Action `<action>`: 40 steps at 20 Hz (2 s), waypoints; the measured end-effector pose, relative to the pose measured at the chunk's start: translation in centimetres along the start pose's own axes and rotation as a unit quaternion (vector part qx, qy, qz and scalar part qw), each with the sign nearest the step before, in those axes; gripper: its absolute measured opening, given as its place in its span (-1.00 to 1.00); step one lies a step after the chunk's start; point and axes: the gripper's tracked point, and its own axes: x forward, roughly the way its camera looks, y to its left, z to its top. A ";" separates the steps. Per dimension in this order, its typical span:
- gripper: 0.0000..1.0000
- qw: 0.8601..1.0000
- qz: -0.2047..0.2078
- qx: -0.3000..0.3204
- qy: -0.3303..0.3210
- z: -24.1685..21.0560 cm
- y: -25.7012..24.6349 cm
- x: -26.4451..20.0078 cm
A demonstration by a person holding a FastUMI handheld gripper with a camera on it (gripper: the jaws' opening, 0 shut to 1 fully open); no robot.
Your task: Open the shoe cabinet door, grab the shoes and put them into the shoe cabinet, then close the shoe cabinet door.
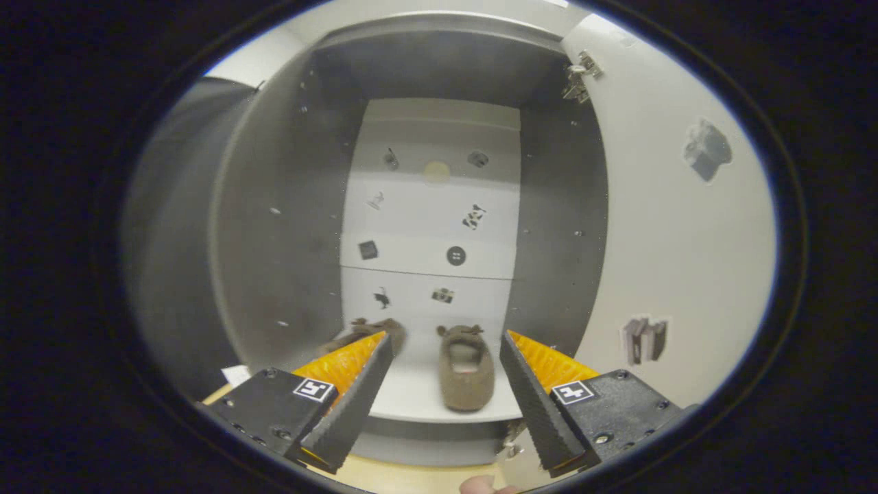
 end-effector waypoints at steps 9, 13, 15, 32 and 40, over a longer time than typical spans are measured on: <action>1.00 0.998 0.051 0.034 -0.010 6.1 1.0 -19.3; 1.00 0.997 0.065 0.044 -0.012 8.1 -1.9 -28.5; 1.00 0.996 0.070 0.025 -0.041 10.0 -3.1 -32.6; 1.00 0.998 -0.006 -0.007 -0.055 7.4 -21.7 -44.6; 1.00 0.998 -0.064 0.017 0.010 2.2 -34.1 -36.6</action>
